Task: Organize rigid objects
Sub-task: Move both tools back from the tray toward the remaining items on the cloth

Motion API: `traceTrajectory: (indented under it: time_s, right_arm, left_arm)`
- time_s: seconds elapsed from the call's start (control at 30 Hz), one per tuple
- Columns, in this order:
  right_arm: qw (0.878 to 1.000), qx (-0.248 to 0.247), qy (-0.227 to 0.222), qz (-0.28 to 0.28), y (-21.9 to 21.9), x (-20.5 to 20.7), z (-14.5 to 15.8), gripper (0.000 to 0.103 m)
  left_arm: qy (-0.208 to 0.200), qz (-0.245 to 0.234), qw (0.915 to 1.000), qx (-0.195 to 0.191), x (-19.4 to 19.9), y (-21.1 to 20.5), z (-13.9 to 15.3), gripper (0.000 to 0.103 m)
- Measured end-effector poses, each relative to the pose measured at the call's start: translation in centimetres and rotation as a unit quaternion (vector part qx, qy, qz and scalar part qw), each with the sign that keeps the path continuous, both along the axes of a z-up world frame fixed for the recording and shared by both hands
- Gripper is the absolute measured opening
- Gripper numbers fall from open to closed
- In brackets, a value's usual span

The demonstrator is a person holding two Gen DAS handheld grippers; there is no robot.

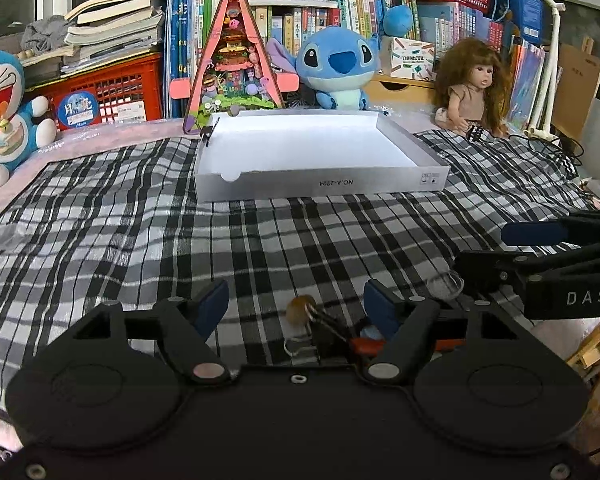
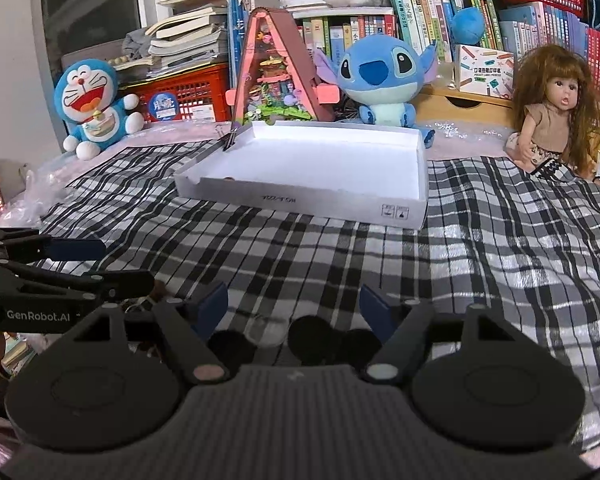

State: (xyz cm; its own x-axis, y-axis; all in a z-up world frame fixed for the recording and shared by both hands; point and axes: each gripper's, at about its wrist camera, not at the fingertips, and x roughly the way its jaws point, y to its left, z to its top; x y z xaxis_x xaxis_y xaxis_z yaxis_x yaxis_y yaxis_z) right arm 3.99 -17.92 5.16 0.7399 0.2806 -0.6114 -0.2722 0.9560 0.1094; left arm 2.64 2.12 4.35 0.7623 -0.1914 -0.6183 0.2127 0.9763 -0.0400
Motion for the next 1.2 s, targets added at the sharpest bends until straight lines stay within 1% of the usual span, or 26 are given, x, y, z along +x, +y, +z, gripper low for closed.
traceTrajectory:
  time_s: [0.1, 0.33, 0.4, 0.43, 0.47, 0.57, 0.6, 0.67, 0.77, 0.83, 0.9, 0.93, 1.0, 1.03, 1.1, 1.2]
  right_arm:
    - [1.0, -0.005, -0.003, 0.002, 0.3, -0.8, -0.2, 0.083]
    - [1.0, -0.007, -0.004, 0.004, 0.7, -2.0, -0.6, 0.083]
    - [1.0, -0.007, -0.003, 0.004, 0.8, -2.3, -0.7, 0.083]
    - [1.0, -0.006, -0.003, 0.005, 0.8, -2.4, -0.8, 0.083]
    - [1.0, -0.005, -0.002, 0.005, 0.8, -2.6, -0.9, 0.083]
    - [1.0, -0.002, 0.001, 0.008, 1.0, -3.0, -1.0, 0.083]
    - [1.0, 0.0, 0.003, 0.01, 1.0, -3.1, -1.1, 0.083]
    - [1.0, 0.002, 0.005, 0.012, 1.1, -3.4, -1.2, 0.083]
    - [1.0, 0.001, 0.003, 0.017, 1.4, -3.9, -1.4, 0.083]
    - [1.0, -0.001, 0.001, 0.023, 1.6, -4.2, -1.5, 0.076]
    - [1.0, -0.003, 0.0, 0.027, 1.8, -4.4, -1.6, 0.058]
    - [1.0, -0.003, 0.002, 0.029, 1.9, -4.5, -1.6, 0.054]
    - [0.999, 0.001, 0.005, 0.033, 2.0, -4.6, -1.7, 0.046]
    - [0.999, 0.003, 0.006, 0.037, 2.0, -4.7, -1.7, 0.045]
    - [0.999, 0.004, 0.008, 0.044, 2.2, -4.8, -1.8, 0.039]
    - [0.998, 0.005, 0.015, 0.054, 2.3, -4.7, -2.1, 0.035]
  left_arm:
    - [0.003, 0.001, 1.0, -0.005, -0.6, 0.2, -0.3, 0.073]
    - [-0.001, 0.003, 1.0, 0.002, -2.2, 0.6, -0.9, 0.073]
    - [0.001, 0.003, 1.0, 0.0, -2.4, 0.7, -1.0, 0.069]
    - [0.005, 0.003, 1.0, -0.002, -2.5, 0.7, -1.1, 0.065]
    - [0.009, 0.002, 1.0, -0.004, -2.6, 0.8, -1.2, 0.059]
    - [0.02, -0.006, 0.9997, -0.015, -3.2, 0.9, -1.5, 0.046]
    - [0.023, -0.009, 0.9995, -0.018, -3.3, 0.8, -1.5, 0.045]
    - [0.026, -0.017, 0.9993, -0.021, -3.7, 0.7, -1.6, 0.035]
    - [0.031, -0.033, 0.9985, -0.029, -4.1, 0.3, -1.5, 0.028]
    - [0.035, -0.047, 0.9977, -0.035, -4.4, -0.1, -1.5, 0.024]
    - [0.036, -0.058, 0.997, -0.036, -4.5, -0.5, -1.5, 0.022]
    - [0.036, -0.064, 0.9967, -0.034, -4.6, -0.8, -1.6, 0.02]
    - [0.034, -0.069, 0.9966, -0.029, -4.6, -1.3, -1.7, 0.019]
    - [0.034, -0.072, 0.9965, -0.028, -4.5, -1.5, -1.8, 0.019]
    - [0.033, -0.074, 0.9963, -0.028, -4.3, -1.9, -2.0, 0.019]
    - [0.03, -0.077, 0.9963, -0.024, -3.8, -2.4, -2.3, 0.021]
